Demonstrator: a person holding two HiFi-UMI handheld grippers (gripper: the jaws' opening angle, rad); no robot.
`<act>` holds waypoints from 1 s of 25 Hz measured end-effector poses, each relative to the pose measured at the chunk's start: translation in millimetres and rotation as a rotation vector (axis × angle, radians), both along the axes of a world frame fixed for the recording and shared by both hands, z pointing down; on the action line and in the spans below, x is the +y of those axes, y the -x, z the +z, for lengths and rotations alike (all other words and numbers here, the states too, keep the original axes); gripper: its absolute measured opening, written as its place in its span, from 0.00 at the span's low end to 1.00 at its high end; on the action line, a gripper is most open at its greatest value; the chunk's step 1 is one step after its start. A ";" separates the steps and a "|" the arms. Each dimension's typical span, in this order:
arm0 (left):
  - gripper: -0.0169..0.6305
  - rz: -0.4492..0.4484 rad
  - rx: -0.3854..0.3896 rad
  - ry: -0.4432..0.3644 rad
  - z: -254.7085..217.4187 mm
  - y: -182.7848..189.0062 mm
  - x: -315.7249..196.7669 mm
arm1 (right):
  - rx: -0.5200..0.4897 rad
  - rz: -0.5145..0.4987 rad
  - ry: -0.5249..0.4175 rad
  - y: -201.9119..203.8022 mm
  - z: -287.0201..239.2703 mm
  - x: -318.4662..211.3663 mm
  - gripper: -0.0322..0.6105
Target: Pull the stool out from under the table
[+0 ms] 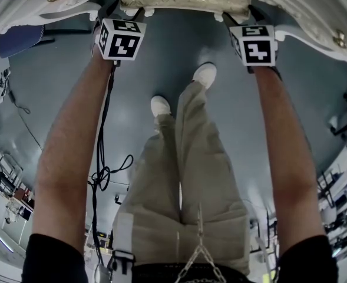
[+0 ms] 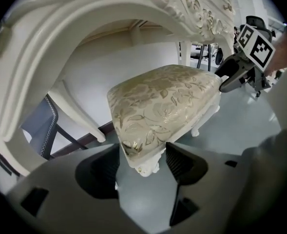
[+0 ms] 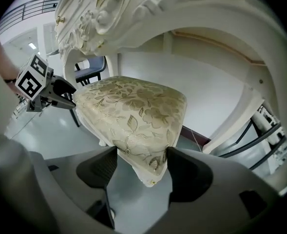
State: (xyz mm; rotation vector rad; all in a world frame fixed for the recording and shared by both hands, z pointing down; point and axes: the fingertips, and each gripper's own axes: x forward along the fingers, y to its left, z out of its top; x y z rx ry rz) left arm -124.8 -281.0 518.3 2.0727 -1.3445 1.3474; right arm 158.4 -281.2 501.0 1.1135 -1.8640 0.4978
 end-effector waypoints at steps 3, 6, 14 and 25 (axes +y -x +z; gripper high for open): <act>0.46 -0.009 0.018 0.047 6.8 2.7 5.5 | 0.003 0.005 0.006 -1.1 -0.4 1.9 0.51; 0.46 -0.019 -0.002 0.110 19.3 6.2 7.6 | 0.025 0.000 0.010 -1.8 2.9 0.7 0.51; 0.45 -0.017 -0.072 0.155 24.6 3.4 1.3 | 0.016 0.015 -0.003 0.9 5.8 0.2 0.51; 0.45 -0.027 -0.067 0.150 22.1 4.2 23.1 | 0.008 0.043 -0.010 1.9 3.7 19.1 0.50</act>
